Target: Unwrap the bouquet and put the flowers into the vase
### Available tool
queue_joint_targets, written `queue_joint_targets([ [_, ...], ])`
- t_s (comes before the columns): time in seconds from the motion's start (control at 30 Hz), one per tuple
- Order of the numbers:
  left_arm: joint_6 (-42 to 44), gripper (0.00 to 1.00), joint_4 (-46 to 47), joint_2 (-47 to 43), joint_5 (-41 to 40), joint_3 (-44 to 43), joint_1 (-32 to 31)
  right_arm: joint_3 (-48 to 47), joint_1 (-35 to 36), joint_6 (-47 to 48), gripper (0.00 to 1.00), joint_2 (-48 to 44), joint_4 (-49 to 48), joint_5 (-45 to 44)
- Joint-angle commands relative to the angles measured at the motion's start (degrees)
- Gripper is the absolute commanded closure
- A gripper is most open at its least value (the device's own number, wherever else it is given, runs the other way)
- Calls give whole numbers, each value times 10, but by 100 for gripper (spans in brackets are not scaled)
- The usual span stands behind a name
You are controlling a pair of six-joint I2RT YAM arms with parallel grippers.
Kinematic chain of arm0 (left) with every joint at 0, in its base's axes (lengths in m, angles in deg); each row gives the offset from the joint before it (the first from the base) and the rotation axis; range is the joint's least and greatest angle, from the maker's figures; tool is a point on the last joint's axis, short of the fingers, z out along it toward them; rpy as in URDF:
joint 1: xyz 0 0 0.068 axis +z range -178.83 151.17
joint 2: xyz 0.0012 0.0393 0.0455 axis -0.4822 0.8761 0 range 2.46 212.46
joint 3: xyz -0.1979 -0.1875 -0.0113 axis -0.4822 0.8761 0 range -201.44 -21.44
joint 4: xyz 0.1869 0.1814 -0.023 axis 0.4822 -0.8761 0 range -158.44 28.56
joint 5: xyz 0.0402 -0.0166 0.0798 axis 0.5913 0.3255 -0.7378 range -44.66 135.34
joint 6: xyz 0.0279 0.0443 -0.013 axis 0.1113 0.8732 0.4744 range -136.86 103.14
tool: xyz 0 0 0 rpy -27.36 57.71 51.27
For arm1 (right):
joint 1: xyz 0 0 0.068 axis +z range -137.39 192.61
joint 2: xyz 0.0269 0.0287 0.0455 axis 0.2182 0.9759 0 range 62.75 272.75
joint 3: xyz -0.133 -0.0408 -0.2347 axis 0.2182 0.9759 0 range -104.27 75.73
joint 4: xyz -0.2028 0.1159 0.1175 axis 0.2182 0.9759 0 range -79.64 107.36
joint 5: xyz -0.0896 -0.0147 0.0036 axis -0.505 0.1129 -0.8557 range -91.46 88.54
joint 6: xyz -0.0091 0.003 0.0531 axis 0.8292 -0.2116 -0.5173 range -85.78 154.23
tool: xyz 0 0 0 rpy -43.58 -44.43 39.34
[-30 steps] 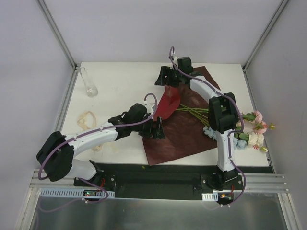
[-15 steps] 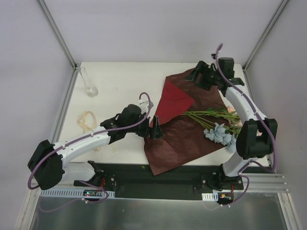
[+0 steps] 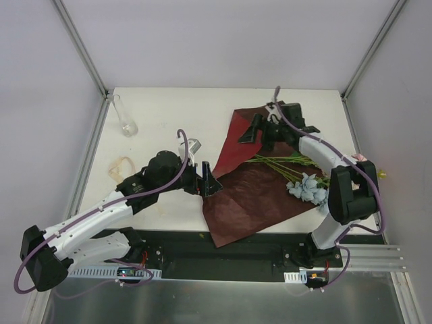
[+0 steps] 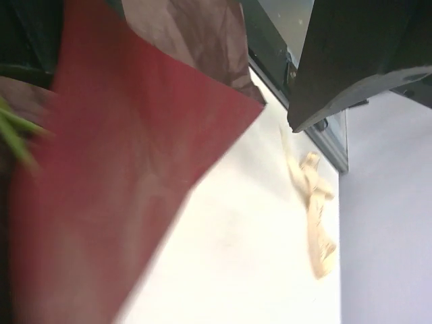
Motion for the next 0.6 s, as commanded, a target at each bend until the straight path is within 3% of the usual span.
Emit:
queue_joint_targets([
  [0.0, 8, 14, -22, -31, -27, -6, -2, -80, 100, -24, 12, 34, -71, -2],
  [0.17, 8, 14, -43, -64, -39, -6, -2, -191, 198, -37, 12, 118, -64, -84],
  [0.33, 6, 13, -71, -98, -54, 3, -2, -258, 237, -44, 12, 186, -39, -73],
  [0.57, 15, 11, -83, -114, -65, 7, -2, -217, 227, -13, 12, 88, 4, -111],
])
